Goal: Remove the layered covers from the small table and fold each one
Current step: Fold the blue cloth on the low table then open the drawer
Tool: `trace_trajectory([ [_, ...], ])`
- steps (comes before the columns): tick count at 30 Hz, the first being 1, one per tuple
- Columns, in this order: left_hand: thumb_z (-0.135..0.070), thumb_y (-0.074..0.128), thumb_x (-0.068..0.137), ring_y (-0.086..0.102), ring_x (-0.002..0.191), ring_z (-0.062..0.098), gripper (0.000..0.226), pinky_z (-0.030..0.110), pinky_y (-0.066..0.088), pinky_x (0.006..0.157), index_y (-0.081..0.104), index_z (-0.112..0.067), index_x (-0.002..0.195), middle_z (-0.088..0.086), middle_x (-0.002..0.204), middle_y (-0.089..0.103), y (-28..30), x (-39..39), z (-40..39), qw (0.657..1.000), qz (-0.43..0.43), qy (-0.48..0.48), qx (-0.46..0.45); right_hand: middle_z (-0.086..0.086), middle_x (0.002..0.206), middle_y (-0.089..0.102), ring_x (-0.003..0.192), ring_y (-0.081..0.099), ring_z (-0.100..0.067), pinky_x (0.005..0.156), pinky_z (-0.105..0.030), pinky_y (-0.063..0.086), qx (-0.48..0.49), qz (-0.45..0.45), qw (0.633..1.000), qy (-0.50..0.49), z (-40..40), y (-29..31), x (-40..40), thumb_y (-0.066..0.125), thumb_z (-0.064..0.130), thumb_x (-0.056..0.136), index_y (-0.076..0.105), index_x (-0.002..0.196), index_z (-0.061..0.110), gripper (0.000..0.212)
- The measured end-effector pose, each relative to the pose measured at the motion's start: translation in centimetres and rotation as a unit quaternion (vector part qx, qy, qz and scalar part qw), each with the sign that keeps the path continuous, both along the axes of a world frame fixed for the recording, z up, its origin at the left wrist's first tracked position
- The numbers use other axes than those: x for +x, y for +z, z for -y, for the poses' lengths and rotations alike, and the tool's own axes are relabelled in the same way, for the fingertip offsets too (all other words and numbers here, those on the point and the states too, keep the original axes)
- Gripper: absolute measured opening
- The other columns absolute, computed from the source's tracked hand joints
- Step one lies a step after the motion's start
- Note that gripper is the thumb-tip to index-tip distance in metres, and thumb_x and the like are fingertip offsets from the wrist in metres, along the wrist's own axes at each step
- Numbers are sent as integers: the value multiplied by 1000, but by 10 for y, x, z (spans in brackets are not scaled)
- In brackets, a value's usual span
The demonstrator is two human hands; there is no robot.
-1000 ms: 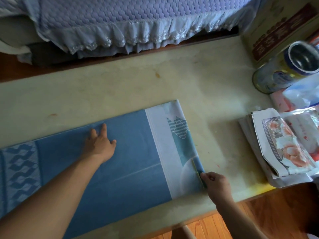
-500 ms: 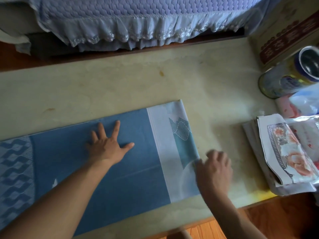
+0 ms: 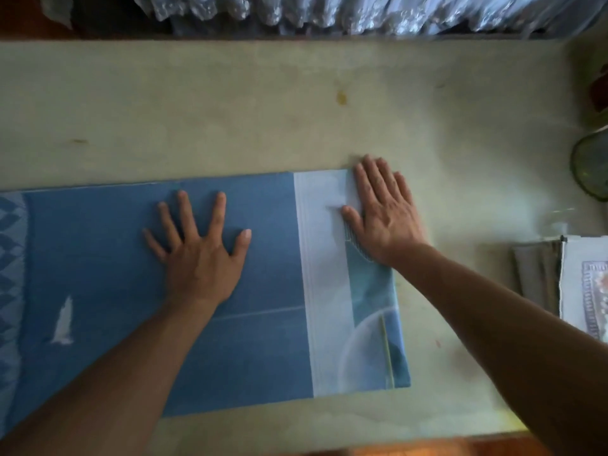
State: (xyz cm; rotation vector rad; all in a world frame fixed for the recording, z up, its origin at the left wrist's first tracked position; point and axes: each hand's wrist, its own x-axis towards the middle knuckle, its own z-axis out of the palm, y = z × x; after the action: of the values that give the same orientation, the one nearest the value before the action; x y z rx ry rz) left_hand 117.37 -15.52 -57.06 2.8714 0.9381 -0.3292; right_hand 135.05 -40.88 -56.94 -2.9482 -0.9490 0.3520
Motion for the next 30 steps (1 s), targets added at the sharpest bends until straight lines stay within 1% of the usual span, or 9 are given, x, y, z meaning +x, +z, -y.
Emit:
trace_trajectory([
  [5, -65, 27, 99, 2, 154, 45, 72, 68, 3, 120, 19, -31, 161, 17, 168, 11, 19, -31, 27, 995, 35, -90, 0, -6, 169, 3, 155, -4, -27, 125, -48, -1, -16, 37, 999, -21, -3, 7, -3, 19, 57, 105, 16, 159, 11, 72],
  [9, -61, 31, 100, 5, 155, 41, 68, 66, 6, 121, 23, -30, 161, 14, 169, 15, 22, -89, 78, 984, 23, -175, -20, -20, 165, 17, 154, 7, -35, 126, -47, 5, 123, 27, 992, -31, -21, 23, -101, 42, 25, 104, 29, 153, -3, 58],
  [11, -62, 33, 101, 6, 155, 41, 68, 66, 9, 121, 24, -30, 161, 14, 169, 14, 13, -101, 87, 984, 13, -178, -19, -18, 164, 18, 154, 8, -33, 126, -47, 9, 148, -13, 989, -16, -14, 19, -175, 42, 30, 104, 28, 155, -1, 61],
  [13, -61, 38, 99, 5, 156, 40, 70, 65, 8, 121, 24, -32, 161, 13, 169, 13, 8, -100, 89, 985, 10, -168, -23, -15, 165, 16, 155, 8, -30, 125, -48, 14, 109, -8, 993, -43, 9, 9, -207, 39, 42, 103, 26, 156, 2, 67],
  [16, -57, 42, 97, 7, 156, 38, 69, 62, 9, 122, 28, -32, 160, 12, 169, 14, 6, -105, 78, 982, 23, -187, -26, -12, 166, 16, 155, 8, -28, 125, -45, 13, 60, 14, 991, -122, 31, 1, -200, 35, 50, 101, 23, 157, 4, 73],
  [24, -59, 27, 99, 4, 156, 38, 73, 62, 10, 123, 22, -22, 162, 16, 169, 7, 6, -186, -38, 992, -16, -126, 8, -6, 169, 3, 155, -7, -19, 126, -40, 2, 35, -15, 990, -136, 26, 5, -199, 23, 54, 103, 8, 160, 10, 74],
  [26, -59, 29, 99, 2, 156, 40, 74, 62, 7, 123, 21, -22, 162, 17, 169, 6, 13, -183, -31, 995, -14, -104, 7, -7, 169, 3, 155, -7, -21, 126, -40, -2, 46, -20, 988, -146, 23, 10, -199, 28, 54, 103, 10, 160, 12, 74],
  [28, -57, 31, 100, 1, 155, 41, 73, 61, 2, 124, 19, -21, 162, 18, 169, 5, 21, -188, -16, 996, 8, -87, 6, -9, 168, 6, 154, -1, -25, 125, -43, -2, 76, -32, 973, -217, 23, 21, -201, 42, 51, 101, 17, 159, 15, 73],
  [30, -57, 29, 101, 2, 155, 41, 72, 60, 3, 124, 20, -21, 162, 17, 169, 6, 20, -203, -2, 996, 13, -90, -1, -13, 162, 18, 147, 15, -33, 120, -48, 14, 111, -50, 929, -350, 27, 36, -206, 56, 43, 96, 25, 155, 16, 72],
])
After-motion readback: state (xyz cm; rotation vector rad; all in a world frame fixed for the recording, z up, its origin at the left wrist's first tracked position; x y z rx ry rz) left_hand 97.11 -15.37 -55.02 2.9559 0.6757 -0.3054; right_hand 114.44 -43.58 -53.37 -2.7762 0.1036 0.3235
